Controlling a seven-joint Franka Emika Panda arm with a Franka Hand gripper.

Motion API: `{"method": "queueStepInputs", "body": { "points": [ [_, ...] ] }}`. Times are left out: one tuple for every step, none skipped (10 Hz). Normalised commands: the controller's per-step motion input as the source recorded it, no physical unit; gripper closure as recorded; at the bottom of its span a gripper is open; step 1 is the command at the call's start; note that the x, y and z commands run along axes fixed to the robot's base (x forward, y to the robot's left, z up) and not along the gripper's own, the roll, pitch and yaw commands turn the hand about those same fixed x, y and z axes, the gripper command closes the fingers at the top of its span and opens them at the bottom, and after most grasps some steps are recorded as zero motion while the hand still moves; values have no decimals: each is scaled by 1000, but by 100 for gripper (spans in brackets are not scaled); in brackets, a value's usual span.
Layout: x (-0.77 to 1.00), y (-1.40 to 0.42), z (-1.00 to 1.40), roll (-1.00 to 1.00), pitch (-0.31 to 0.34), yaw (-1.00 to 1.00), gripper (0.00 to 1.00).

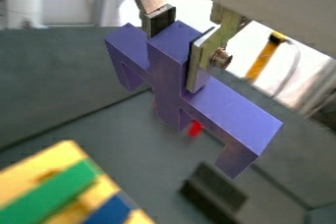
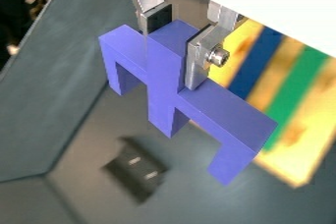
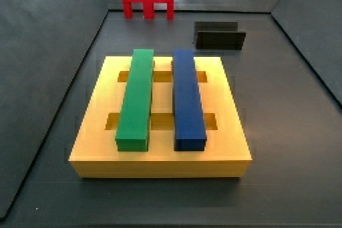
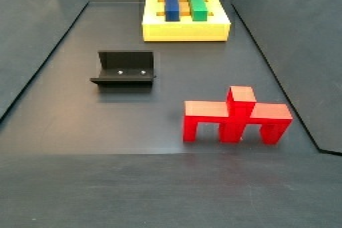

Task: Pick up the purple object. Move up. Place the purple object on the fixture. Regrasp the purple object. Move to above the board. Insert the purple object.
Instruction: Move to above the board.

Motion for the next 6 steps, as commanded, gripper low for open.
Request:
{"method": "queueStepInputs", "body": {
  "points": [
    [-408, -480, 105, -1000, 244, 89, 100],
    [-231, -269, 50, -1000, 230, 103, 100],
    [-147, -143, 27, -1000, 197, 108, 100],
    [-116, -55, 24, -972, 141, 105, 100],
    [-88, -4, 5, -744, 64, 75, 100],
    [-78, 10, -2, -523, 15, 46, 100]
  ]
}}
